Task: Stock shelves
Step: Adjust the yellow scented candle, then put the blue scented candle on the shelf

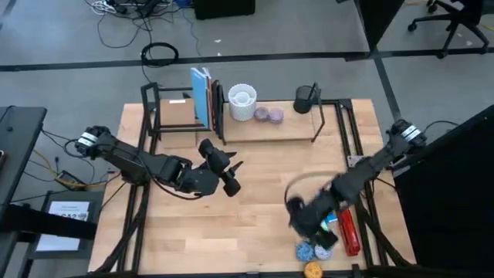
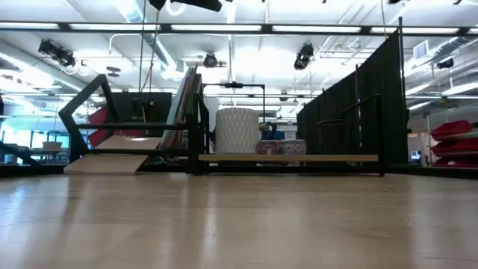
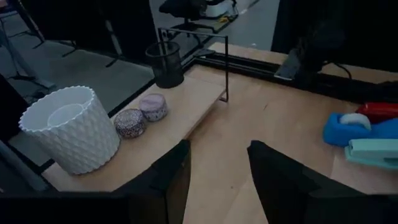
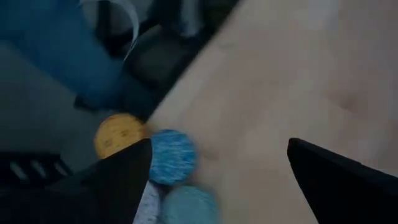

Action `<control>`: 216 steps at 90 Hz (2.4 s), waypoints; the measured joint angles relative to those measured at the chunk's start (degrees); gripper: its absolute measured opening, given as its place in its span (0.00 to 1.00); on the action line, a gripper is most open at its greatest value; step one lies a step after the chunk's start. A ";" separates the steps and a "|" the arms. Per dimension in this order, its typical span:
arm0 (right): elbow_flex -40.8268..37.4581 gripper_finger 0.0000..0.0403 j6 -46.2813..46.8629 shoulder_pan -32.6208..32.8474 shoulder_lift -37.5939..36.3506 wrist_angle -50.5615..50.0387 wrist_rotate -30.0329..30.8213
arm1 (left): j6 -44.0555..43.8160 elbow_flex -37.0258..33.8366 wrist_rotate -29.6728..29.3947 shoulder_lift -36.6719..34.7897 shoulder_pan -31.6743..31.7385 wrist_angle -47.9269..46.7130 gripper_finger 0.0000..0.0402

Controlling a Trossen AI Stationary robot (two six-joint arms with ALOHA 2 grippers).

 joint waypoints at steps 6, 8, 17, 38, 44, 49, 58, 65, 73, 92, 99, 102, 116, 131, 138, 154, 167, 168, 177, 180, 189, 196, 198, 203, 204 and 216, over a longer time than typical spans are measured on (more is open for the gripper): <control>0.00 0.86 0.81 3.46 2.64 2.98 0.00 | 0.00 0.00 0.00 0.00 0.00 0.02 0.35; 0.00 0.86 1.26 4.62 3.44 4.18 0.00 | 0.00 0.00 0.00 0.00 0.00 0.02 0.35; 0.00 0.86 1.79 9.84 6.38 9.53 1.25 | 0.02 0.00 0.02 0.00 0.00 0.04 0.35; 0.00 0.86 5.48 18.27 12.30 13.42 18.20 | 0.00 0.00 0.09 0.00 0.00 0.04 0.35; 0.00 0.86 7.49 18.54 14.01 13.21 20.63 | 0.00 0.00 0.09 0.00 0.00 0.11 0.35; 0.00 0.86 9.16 18.54 15.19 13.22 20.98 | 0.00 -0.02 0.09 -0.02 0.00 0.15 0.35; 0.00 0.86 11.43 18.47 16.33 13.04 21.12 | 0.00 0.00 0.09 0.00 0.00 0.44 0.35; 0.02 0.86 12.56 18.45 16.37 11.55 22.73 | -0.02 0.00 0.09 0.00 0.00 0.76 0.35; 0.02 0.86 12.79 18.39 16.37 8.19 25.45 | -0.02 0.00 0.11 0.00 0.00 0.76 0.35; 0.24 0.86 12.70 17.61 16.96 4.97 25.61 | -0.02 0.00 0.07 0.00 0.01 0.87 0.35; 0.24 0.86 12.50 17.05 16.96 4.78 26.22 | -0.02 -0.01 0.09 0.00 0.00 0.78 0.35; 0.24 0.86 12.48 16.73 16.96 4.57 27.04 | -0.02 0.00 0.09 0.00 0.00 0.78 0.35; 0.24 0.86 12.38 14.45 16.85 2.13 28.82 | 0.04 0.00 0.07 0.00 0.02 0.72 0.35; 0.26 0.86 9.40 11.41 16.80 -0.65 31.02 | 0.09 -0.02 0.07 0.00 0.00 0.47 0.35; 0.23 0.86 7.22 9.46 16.83 -1.06 33.39 | 0.11 0.00 0.07 0.00 0.00 0.28 0.35; 0.11 0.86 0.96 3.63 16.99 -1.48 40.20 | 0.15 -0.01 0.04 0.00 0.00 -0.62 0.35; -0.13 0.86 -4.58 -1.57 16.41 -1.70 44.24 | 0.15 0.00 0.04 0.00 0.00 -0.83 0.35; -0.14 0.86 -4.92 -1.94 16.19 -1.64 44.34 | 0.15 0.00 0.04 0.00 0.00 -0.83 0.35; -0.30 0.86 -7.50 -4.38 12.41 -2.26 44.34 | 0.17 0.00 0.04 0.00 0.00 -0.85 0.35; -0.20 0.86 -7.56 -5.11 10.47 -2.82 43.67 | 0.17 0.00 0.04 0.00 0.02 -0.85 0.35; -0.09 0.86 -8.30 -8.77 5.03 -7.61 35.19 | 0.17 0.00 0.04 0.00 0.00 -0.91 0.35; -0.09 0.86 -8.35 -13.20 2.30 -12.56 26.34 | 0.17 0.00 0.04 0.00 0.00 -0.94 0.35; -0.09 0.86 -8.22 -14.60 1.80 -13.73 24.25 | 0.17 -0.01 0.04 0.00 0.00 -0.95 0.35; -0.09 0.86 -8.27 -18.03 1.42 -16.26 20.28 | 0.17 0.00 0.04 0.00 0.00 -0.94 0.35; -0.09 0.86 -8.52 -18.66 1.44 -16.72 19.72 | 0.17 0.00 0.04 0.00 0.00 -0.94 0.35; -0.09 0.86 -21.60 -24.64 4.35 -18.02 13.99 | 0.30 0.00 0.04 0.00 0.00 -0.96 0.35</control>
